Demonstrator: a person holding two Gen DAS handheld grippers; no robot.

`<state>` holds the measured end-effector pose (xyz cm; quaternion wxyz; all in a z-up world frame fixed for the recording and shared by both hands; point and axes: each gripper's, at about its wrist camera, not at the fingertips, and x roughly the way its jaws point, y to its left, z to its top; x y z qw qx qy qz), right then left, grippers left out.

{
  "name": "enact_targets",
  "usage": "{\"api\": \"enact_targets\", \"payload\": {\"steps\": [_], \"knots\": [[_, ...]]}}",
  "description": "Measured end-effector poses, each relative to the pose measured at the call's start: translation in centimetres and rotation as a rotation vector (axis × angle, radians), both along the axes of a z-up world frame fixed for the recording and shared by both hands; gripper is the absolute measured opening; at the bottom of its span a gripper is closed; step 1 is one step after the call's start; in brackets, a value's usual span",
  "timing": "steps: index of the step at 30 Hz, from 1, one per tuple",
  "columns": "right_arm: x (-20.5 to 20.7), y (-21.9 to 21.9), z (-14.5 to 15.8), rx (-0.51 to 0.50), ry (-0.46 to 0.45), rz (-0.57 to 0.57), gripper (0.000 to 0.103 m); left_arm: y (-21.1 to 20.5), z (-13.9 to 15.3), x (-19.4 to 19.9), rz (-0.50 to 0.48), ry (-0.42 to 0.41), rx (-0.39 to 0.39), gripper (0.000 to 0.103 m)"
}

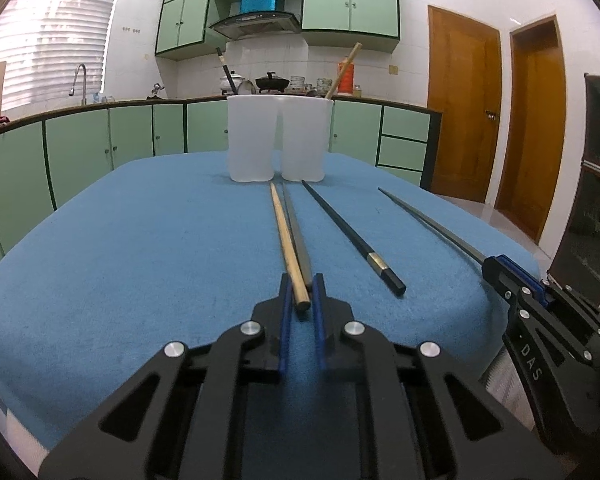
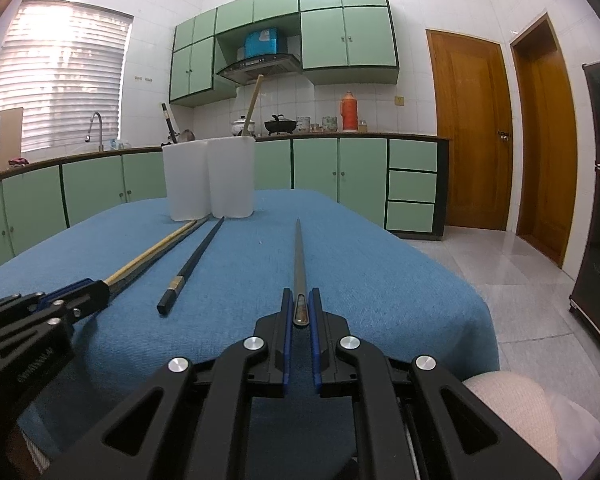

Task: Organize utensils
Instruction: 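Carry both chopsticks to the white holder and lower them inside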

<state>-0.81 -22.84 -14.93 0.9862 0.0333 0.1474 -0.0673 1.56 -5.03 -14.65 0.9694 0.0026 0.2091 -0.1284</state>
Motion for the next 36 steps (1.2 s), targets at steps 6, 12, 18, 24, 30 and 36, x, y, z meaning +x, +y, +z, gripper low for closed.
{"api": "enact_targets", "payload": {"steps": [6,12,18,24,30,36], "knots": [[-0.3,-0.2,0.6,-0.014,-0.026,-0.005,0.008,0.5,1.1,-0.8,-0.007,-0.03,-0.011,0.007],[-0.3,-0.3,0.5,-0.01,-0.019,-0.008,0.008,0.3,0.2,-0.4,-0.018,0.007,-0.002,0.007],[-0.4,-0.2,0.6,-0.011,-0.02,-0.008,0.008,1.1,0.5,-0.5,0.011,-0.004,-0.025,0.006],[-0.5,-0.5,1.5,-0.021,-0.042,-0.003,0.007,2.0,2.3,-0.9,0.03,-0.054,-0.046,0.006],[-0.5,-1.2,3.7,-0.019,-0.082,0.017,0.007,2.6,5.0,-1.2,0.041,-0.137,-0.056,0.006],[0.1,-2.3,6.9,0.013,-0.12,0.065,0.007,3.1,8.4,-0.8,0.044,-0.223,-0.075,0.006]]}}
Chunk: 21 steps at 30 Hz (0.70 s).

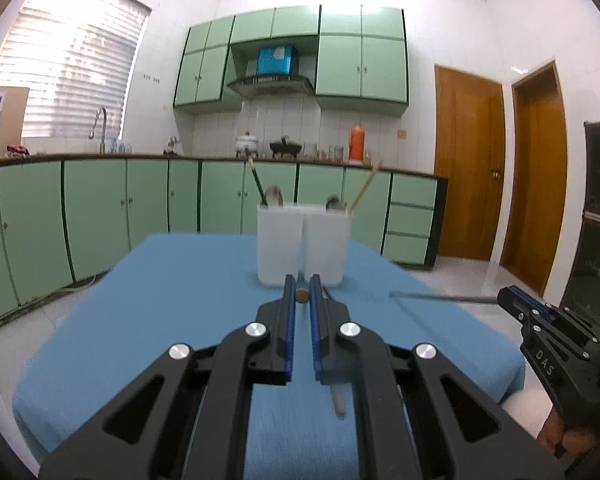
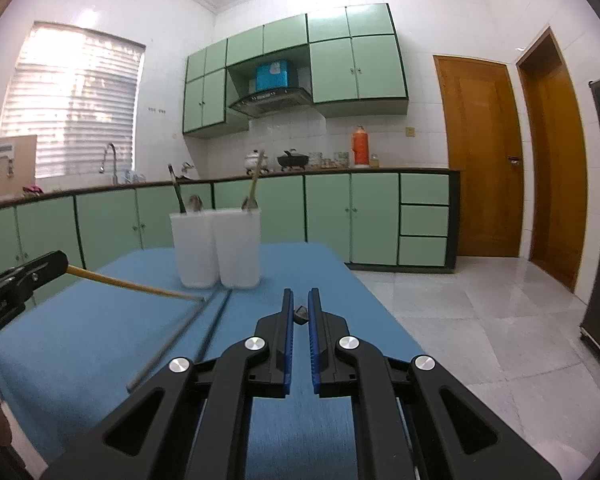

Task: Organize utensils
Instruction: 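Carry both chopsticks to the white holder and lower them inside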

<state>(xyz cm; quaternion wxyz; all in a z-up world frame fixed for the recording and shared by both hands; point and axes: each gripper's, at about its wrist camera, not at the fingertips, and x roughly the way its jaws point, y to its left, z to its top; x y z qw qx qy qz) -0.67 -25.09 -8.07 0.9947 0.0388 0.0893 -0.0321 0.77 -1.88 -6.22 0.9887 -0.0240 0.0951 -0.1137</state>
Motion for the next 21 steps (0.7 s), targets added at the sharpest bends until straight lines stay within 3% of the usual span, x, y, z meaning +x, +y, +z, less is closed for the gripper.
{"api": "enact_targets", "payload": {"steps": [8,21], "knots": [[2.2,-1.4,5.2,0.052,-0.001,0.102,0.007,0.1,4.0,1.5,-0.002,-0.062,-0.01,0.006],[7.6,-0.4,12.4,0.034,0.089,0.23,0.007,0.2,9.7,5.5,-0.048,-0.057,-0.009,0.006]]}}
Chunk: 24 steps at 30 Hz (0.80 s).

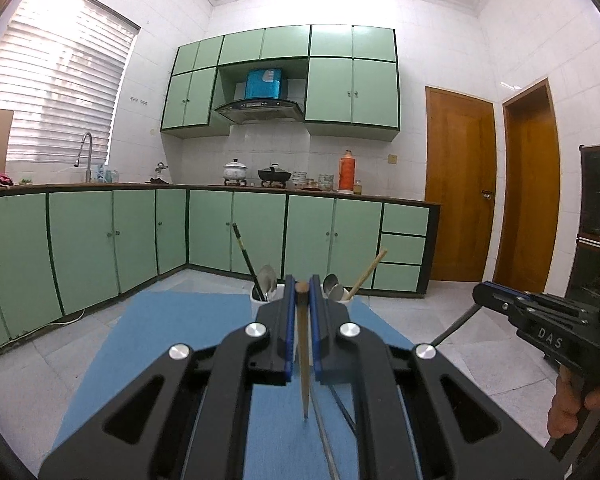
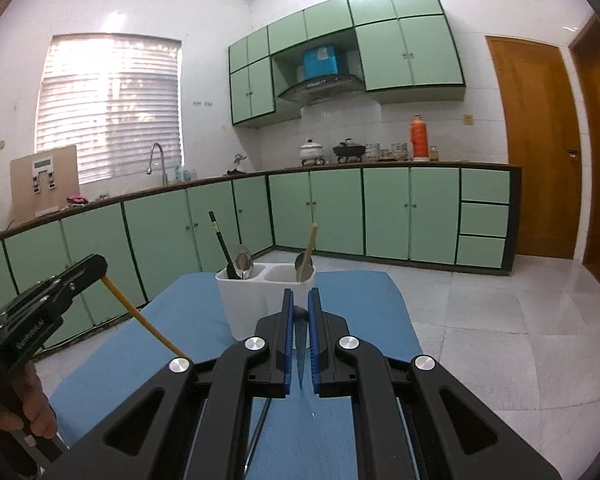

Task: Organize utensils
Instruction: 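Carry both chopsticks to the white holder and lower them inside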

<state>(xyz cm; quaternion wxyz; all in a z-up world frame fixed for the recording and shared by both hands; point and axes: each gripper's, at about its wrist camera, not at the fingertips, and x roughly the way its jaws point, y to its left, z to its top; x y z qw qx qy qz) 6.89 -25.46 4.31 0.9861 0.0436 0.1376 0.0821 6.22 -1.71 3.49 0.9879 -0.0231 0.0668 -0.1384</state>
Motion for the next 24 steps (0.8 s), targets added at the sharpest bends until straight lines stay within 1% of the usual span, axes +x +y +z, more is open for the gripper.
{"api": "enact_targets", "payload": {"steps": [4,9,13,16,19,24], "knots": [[1.4,0.0,1.2,0.007,0.031,0.026,0.007,0.0,0.8,1.1,-0.008,0.005,0.004,0.006],[2.4,-0.4,2.7,0.012,0.029,0.038,0.007,0.6,1.5,2.5,-0.018,0.017,-0.014,0.006],[2.8,-0.6,3.3,0.025,0.037,0.065,0.007,0.9,2.2,2.9,-0.021,0.007,-0.021,0.006],[3.6,-0.8,4.5,0.039,0.044,0.094,0.007,0.8,2.8,3.1,-0.024,-0.007,-0.021,0.006],[4.0,-0.4,5.8,0.023,0.026,0.103,0.007,0.8,3.6,3.2,-0.025,-0.032,-0.023,0.006],[4.2,0.4,8.6,-0.003,-0.033,0.112,0.007,0.8,6.3,4.0,-0.014,-0.086,-0.043,0.006]]}}
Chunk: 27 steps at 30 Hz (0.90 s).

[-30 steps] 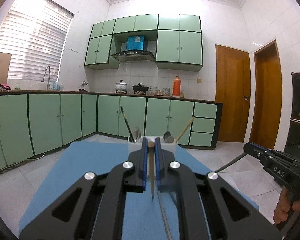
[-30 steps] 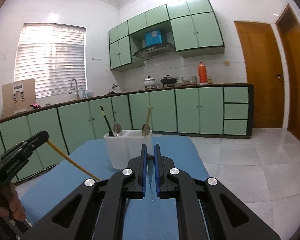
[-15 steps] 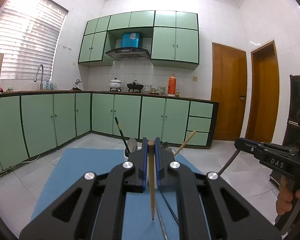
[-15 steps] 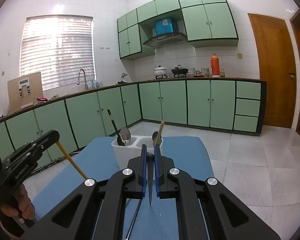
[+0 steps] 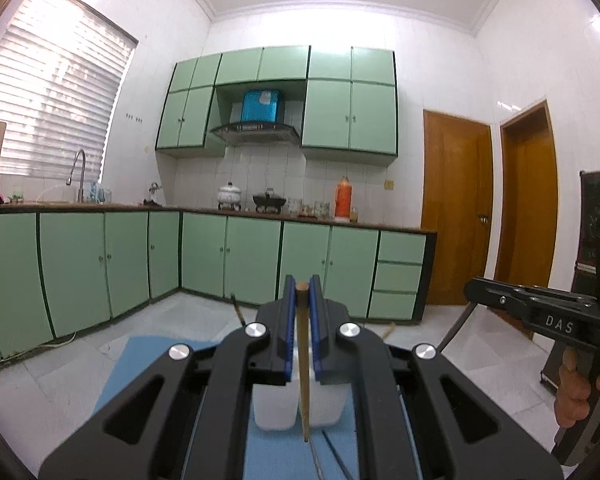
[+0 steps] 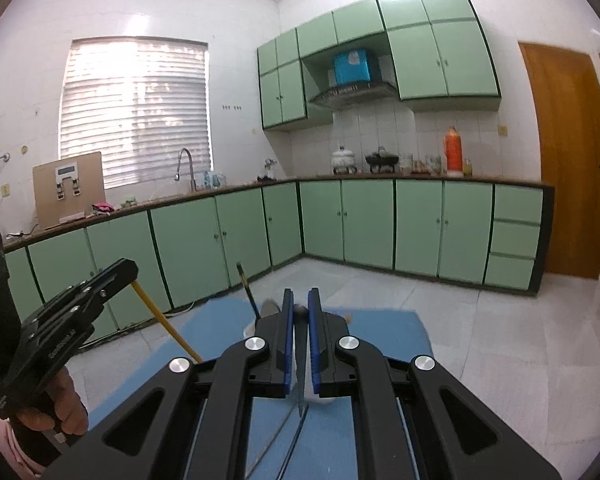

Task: Organize utensils
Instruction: 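Carry both chopsticks to the white holder and lower them inside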

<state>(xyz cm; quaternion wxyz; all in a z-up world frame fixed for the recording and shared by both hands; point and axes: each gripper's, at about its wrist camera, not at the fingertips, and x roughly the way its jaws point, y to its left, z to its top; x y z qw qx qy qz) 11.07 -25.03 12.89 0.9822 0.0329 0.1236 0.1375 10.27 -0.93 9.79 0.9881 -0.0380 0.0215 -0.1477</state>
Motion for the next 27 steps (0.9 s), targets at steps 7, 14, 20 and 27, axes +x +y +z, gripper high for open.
{"api": "enact_targets", "payload": {"steps": [7,14,20,27], "knots": [[1.1,1.0,4.9,-0.022,-0.105,-0.015,0.007,-0.7,4.0,1.8,0.02,-0.1,-0.026,0.006],[5.0,1.6,6.4,-0.036,-0.132,-0.041,0.007,-2.4,5.4,6.2,0.042,-0.139,-0.044,0.006],[9.6,2.2,4.3,-0.034,-0.082,-0.043,0.007,-3.8,4.1,10.5,0.058,-0.13,-0.035,0.006],[13.4,2.4,1.0,-0.025,-0.004,-0.033,0.007,-3.5,1.6,14.6,0.074,-0.077,-0.037,0.006]]}}
